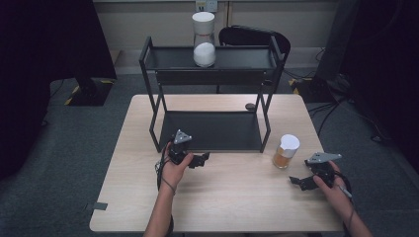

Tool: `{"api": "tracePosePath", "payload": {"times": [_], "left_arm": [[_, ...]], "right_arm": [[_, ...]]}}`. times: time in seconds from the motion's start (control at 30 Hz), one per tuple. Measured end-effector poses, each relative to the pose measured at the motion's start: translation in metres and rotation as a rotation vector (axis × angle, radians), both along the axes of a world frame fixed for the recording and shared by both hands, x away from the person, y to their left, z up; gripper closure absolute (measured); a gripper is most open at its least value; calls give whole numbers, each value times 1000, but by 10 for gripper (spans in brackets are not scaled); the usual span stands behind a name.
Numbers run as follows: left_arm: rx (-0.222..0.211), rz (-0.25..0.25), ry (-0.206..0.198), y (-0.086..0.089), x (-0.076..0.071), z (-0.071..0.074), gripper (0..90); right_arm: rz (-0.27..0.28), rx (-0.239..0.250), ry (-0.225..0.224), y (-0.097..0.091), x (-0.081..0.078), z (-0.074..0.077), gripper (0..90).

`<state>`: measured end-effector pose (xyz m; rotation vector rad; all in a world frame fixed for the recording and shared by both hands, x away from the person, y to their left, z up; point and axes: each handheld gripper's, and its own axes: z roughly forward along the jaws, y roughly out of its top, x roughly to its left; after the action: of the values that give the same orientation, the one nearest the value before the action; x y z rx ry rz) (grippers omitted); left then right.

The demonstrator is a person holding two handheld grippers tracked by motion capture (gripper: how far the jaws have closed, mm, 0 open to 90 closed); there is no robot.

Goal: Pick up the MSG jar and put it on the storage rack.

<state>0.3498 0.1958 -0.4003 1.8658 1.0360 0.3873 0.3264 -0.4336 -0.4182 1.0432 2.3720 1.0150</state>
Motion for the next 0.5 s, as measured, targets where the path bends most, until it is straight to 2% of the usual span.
{"api": "tracePosePath", "payload": {"times": [0.2,0.4,0.5], "left_arm": [[3,1,7,-1,-6,-7,16],[45,5,17,-4,-13,-14,18],[48,9,21,-4,-16,-19,18]], "right_arm": [[0,0,0,0,0,0,0],[0,0,0,0,0,0,0],[0,0,0,0,0,0,0]]}}
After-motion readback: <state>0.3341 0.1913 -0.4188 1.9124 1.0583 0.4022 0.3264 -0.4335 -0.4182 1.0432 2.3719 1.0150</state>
